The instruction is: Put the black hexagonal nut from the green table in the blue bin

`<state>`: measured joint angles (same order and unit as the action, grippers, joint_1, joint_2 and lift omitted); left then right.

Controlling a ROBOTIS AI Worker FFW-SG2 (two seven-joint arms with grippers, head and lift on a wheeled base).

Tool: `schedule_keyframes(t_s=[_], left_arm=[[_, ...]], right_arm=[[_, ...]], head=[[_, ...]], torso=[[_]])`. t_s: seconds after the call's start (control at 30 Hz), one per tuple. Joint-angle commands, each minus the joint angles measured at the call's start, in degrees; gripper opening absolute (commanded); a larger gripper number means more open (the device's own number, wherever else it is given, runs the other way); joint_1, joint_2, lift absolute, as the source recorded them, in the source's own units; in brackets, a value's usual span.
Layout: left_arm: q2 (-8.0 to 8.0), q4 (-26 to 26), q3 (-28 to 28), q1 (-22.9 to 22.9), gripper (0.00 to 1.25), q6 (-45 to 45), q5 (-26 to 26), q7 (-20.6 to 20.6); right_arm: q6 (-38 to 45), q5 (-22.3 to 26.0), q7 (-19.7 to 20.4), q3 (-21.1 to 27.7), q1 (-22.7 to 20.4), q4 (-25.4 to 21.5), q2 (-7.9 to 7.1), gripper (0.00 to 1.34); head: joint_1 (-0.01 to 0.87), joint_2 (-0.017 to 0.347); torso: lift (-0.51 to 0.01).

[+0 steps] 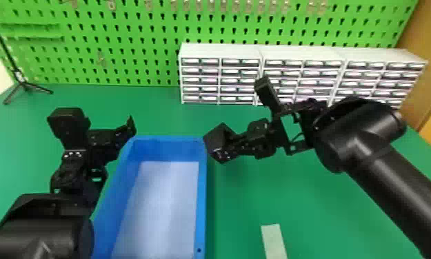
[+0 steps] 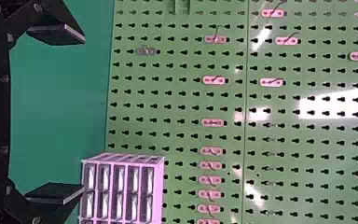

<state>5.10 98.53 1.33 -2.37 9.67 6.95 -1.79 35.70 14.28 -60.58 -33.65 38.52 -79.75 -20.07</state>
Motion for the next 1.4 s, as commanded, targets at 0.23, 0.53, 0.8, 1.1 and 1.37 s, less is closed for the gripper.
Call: schedule_keyframes(t_s=[0.23, 0.53, 0.8, 1.1, 1.37], left_arm=[[0.00, 0.00, -0.01, 0.00, 1.09, 0.00, 0.17, 0.03], [0.00, 0.00, 0.08, 0.00, 1.09, 0.00, 0.26, -0.06], [0.00, 0.00, 0.08, 0.00, 1.09, 0.00, 0.34, -0.06], [0.00, 0.00, 0.17, -0.09, 1.09, 0.00, 0.34, -0.06], [0.09, 0.00, 0.34, 0.00, 1.09, 0.00, 0.43, -0.06]], right_arm=[[-1.24, 2.06, 1.70, -3.18, 2.08, -1.72, 2.41, 0.38], [-1.15, 2.24, 3.63, -9.51, 4.81, -4.45, 3.20, 0.38], [-1.15, 0.92, 4.16, -14.08, 7.44, -4.80, 3.64, 0.38], [-0.80, -0.13, 4.77, -19.17, 10.08, -5.15, 2.94, 0.38], [-0.71, -0.57, 6.18, -24.71, 13.68, -6.03, 2.41, 0.38]], head=[[0.683, 0.028], [0.683, 0.028], [0.683, 0.028], [0.683, 0.028], [0.683, 0.028]], torso=[[-0.096], [-0.096], [-0.096], [-0.096], [-0.096]])
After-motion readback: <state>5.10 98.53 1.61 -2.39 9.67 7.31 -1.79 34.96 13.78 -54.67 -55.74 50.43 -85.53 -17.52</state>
